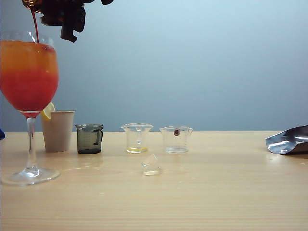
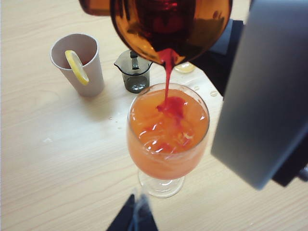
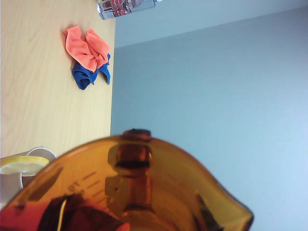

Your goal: Pick up the fourth measuring cup from the left, pour the grenadine inside into the goblet, and finally put the measuring cup back in its original place.

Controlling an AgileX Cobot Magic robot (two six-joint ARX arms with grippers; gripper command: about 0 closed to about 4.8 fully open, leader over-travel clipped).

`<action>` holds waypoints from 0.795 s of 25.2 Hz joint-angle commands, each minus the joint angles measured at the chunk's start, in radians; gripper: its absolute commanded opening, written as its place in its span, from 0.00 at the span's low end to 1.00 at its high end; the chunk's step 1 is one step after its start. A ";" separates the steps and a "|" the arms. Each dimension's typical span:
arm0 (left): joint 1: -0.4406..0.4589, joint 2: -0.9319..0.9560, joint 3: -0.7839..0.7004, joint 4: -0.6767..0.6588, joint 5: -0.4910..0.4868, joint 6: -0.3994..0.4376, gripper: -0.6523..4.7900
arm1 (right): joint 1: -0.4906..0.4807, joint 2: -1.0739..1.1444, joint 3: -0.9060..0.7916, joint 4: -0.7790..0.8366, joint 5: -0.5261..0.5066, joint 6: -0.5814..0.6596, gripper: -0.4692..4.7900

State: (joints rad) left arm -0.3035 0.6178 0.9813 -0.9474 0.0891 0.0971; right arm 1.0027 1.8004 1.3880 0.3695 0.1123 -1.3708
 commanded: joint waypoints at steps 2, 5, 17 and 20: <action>0.001 -0.002 0.001 -0.003 0.001 0.000 0.11 | 0.029 -0.009 0.007 0.037 0.042 -0.018 0.35; 0.001 -0.005 0.001 -0.009 0.002 0.000 0.11 | 0.037 -0.009 0.007 0.031 0.051 -0.018 0.35; 0.001 -0.015 0.001 -0.016 0.001 0.000 0.11 | 0.046 -0.009 0.007 0.031 0.051 -0.056 0.35; 0.001 -0.015 0.001 -0.016 0.001 0.000 0.11 | 0.046 -0.009 0.007 0.031 0.051 -0.078 0.35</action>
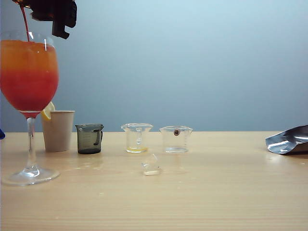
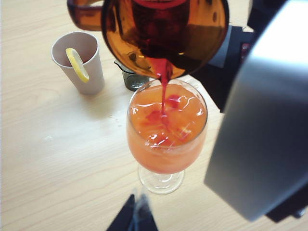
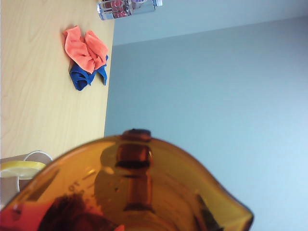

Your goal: Pick up the fourth measuring cup from the left, pour the grenadine inside into the goblet, and finally put the measuring cup back in its original place.

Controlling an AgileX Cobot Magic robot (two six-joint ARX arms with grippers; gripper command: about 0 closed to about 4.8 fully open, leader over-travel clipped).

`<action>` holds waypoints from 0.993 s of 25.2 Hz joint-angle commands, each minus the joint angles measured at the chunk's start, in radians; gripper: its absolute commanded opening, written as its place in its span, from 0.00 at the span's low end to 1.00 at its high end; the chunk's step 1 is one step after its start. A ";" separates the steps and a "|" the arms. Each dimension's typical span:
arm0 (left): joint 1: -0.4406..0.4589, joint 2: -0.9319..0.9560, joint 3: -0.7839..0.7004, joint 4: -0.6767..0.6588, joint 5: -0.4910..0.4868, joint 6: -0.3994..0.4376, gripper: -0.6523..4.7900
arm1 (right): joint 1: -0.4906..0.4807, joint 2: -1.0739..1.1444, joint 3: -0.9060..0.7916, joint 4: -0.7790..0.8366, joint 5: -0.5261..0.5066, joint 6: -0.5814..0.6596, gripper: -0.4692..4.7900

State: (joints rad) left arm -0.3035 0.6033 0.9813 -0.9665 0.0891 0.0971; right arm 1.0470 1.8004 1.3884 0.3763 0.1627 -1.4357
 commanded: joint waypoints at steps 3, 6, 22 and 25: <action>0.001 0.000 0.001 0.002 0.002 0.000 0.11 | 0.002 -0.009 0.007 0.025 0.001 -0.013 0.35; 0.001 0.000 0.001 0.010 0.004 0.000 0.11 | 0.002 -0.009 0.006 0.025 0.000 -0.013 0.35; 0.001 -0.092 0.002 0.000 0.004 0.000 0.11 | -0.007 -0.009 0.006 0.016 0.004 -0.065 0.35; 0.001 -0.090 0.002 -0.008 0.005 0.000 0.11 | -0.007 -0.009 0.006 0.018 0.004 -0.077 0.35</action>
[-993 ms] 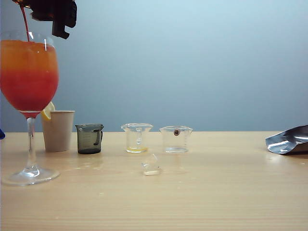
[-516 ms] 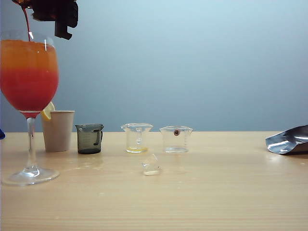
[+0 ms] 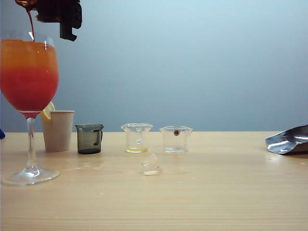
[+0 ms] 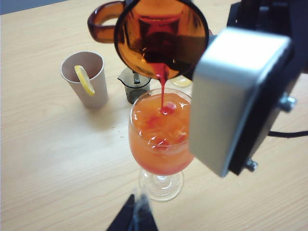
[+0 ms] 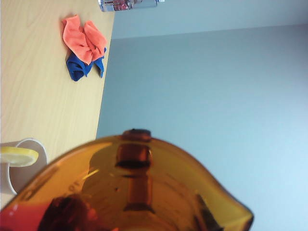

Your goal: Pick up the fourth measuring cup from the left, pour the grenadine inside into the goblet, and finally put the measuring cup back in its original place.

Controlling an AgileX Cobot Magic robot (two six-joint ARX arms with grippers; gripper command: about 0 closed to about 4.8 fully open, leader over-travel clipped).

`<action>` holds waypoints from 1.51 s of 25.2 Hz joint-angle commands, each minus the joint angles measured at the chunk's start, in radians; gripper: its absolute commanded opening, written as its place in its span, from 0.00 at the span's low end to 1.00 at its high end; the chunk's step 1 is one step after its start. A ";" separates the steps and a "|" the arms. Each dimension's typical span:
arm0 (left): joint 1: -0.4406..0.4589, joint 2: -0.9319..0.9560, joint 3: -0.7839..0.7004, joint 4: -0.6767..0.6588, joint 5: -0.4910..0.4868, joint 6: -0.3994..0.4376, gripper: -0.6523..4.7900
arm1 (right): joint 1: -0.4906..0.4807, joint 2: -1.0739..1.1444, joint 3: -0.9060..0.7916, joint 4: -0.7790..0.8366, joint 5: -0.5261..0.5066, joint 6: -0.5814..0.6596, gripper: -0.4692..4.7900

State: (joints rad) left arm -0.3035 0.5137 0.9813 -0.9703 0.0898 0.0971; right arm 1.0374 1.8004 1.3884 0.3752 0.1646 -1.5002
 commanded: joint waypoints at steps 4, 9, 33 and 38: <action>0.001 0.000 0.002 -0.015 0.004 -0.002 0.11 | 0.005 -0.009 0.006 0.019 0.002 -0.035 0.35; 0.001 0.000 0.002 -0.026 0.004 -0.003 0.11 | 0.005 -0.009 0.006 0.019 0.002 -0.069 0.35; 0.001 0.000 0.002 -0.009 0.004 -0.003 0.11 | 0.004 -0.009 0.006 0.071 -0.006 -0.172 0.35; 0.001 0.000 0.002 -0.010 0.004 -0.003 0.11 | 0.004 -0.009 0.006 0.071 -0.009 -0.180 0.35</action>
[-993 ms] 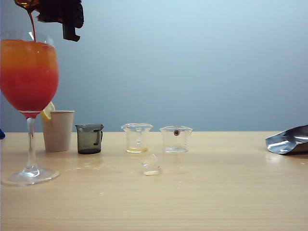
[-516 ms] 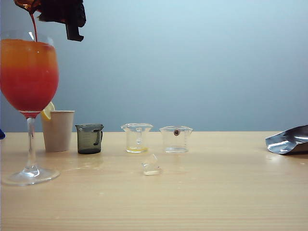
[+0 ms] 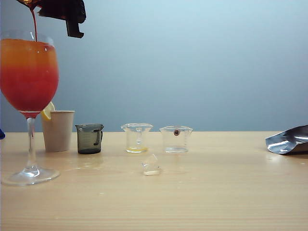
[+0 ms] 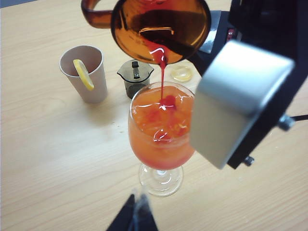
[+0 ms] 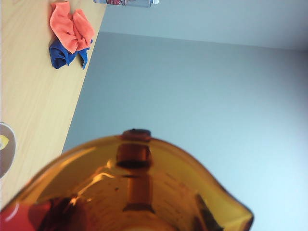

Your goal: Pick up the fourth measuring cup from the left, pour the grenadine inside into the goblet, and finally put the measuring cup back in its original place.

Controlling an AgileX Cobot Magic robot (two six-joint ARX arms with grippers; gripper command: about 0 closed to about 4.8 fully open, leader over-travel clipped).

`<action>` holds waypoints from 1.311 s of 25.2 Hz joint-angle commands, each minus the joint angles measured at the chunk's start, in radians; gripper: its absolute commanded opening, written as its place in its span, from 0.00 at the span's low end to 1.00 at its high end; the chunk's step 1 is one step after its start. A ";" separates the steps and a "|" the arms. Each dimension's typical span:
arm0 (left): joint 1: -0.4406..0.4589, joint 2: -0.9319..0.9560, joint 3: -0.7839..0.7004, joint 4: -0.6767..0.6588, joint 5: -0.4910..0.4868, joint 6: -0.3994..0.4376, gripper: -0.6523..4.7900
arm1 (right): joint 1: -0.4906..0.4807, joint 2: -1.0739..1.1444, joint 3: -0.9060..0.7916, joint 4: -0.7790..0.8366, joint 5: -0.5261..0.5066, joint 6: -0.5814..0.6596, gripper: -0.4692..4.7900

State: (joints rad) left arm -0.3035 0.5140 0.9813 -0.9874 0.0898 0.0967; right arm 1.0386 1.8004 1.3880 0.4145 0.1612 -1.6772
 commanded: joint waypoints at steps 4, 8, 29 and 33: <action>0.001 0.000 0.002 0.006 0.004 -0.003 0.11 | 0.003 -0.009 0.007 0.029 -0.007 -0.003 0.35; 0.001 0.000 0.002 0.006 0.004 -0.003 0.11 | 0.003 -0.009 0.007 0.010 -0.006 -0.008 0.34; 0.001 0.000 0.002 -0.001 0.003 0.001 0.11 | 0.003 -0.010 0.006 0.009 -0.006 0.296 0.25; 0.001 0.000 0.002 0.001 0.003 0.000 0.11 | 0.003 -0.011 0.006 0.009 0.002 0.456 0.25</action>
State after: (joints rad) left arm -0.3035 0.5140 0.9813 -0.9916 0.0898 0.0971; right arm 1.0382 1.8000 1.3880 0.4023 0.1577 -1.2842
